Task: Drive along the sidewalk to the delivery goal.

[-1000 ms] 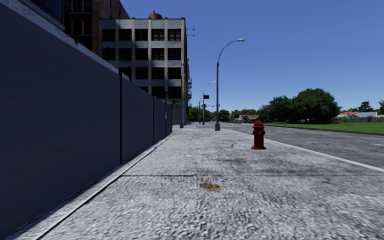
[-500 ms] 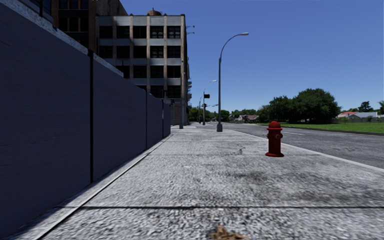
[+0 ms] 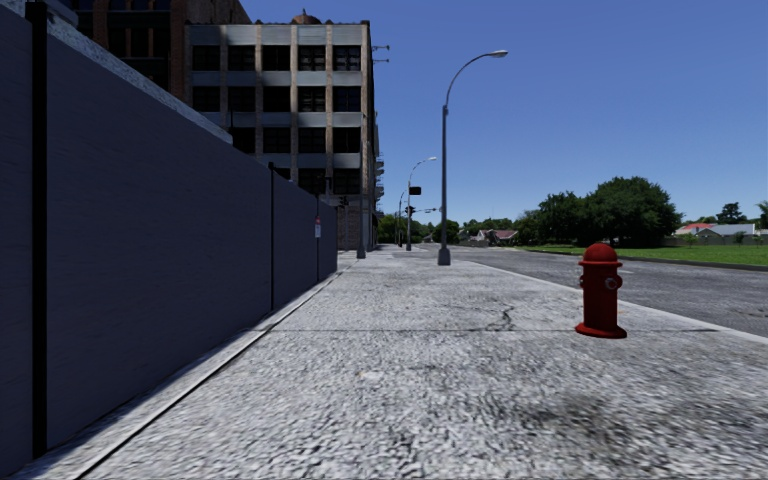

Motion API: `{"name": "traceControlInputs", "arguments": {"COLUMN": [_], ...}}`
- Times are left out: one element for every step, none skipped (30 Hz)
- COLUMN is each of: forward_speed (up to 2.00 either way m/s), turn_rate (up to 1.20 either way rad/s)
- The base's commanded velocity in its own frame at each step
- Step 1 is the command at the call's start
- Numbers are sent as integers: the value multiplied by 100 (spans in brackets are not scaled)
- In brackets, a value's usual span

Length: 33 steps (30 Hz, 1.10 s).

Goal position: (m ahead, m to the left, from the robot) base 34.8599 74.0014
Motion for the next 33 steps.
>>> {"name": "traceControlInputs", "arguments": {"forward_speed": [200,200,200,200,200,200,200,200,200,200,200,200,200,200,200,200,200,200,200,200,200,200,200,200,200,200,200,200,200,200,200,200,200], "turn_rate": [0,0,0,0,0,0,0,0,0,0,0,0,0,0,0,0,0,0,0,0,0,0,0,0,0,0,0,0,0,0,0,0,0]}}
